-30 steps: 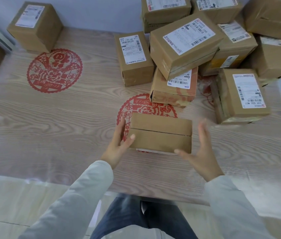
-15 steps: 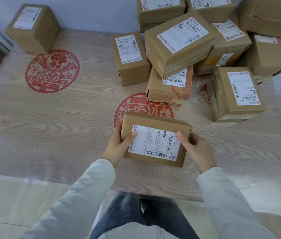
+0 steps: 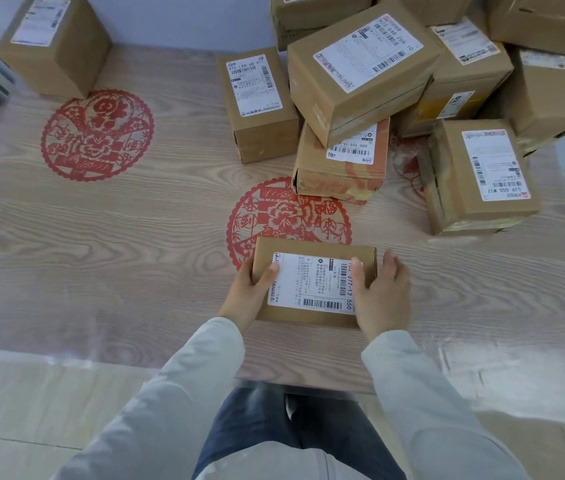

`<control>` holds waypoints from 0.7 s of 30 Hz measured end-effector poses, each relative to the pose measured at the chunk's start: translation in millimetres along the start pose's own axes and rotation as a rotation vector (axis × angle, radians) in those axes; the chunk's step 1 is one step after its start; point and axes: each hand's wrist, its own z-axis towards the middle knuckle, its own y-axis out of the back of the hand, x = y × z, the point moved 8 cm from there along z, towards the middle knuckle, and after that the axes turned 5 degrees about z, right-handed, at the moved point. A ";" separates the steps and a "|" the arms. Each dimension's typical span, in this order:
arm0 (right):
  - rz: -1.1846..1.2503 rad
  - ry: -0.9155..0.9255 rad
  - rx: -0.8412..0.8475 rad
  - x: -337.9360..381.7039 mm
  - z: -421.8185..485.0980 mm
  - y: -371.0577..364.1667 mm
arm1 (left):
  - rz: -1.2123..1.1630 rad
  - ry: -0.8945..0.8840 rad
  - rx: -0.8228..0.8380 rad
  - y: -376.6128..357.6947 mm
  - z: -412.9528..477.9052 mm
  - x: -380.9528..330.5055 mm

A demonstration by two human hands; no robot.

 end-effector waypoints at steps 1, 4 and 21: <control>-0.069 0.129 -0.073 14.2 -6.5 3.9 | 0.007 -0.010 -0.023 1.8 -0.3 -1.4; -0.251 0.448 -0.107 49.5 -23.0 -12.2 | 0.038 -0.016 -0.069 4.8 1.2 -2.8; -0.396 0.651 -0.157 69.8 -24.8 -48.0 | -0.018 -0.047 -0.055 0.0 5.5 -2.9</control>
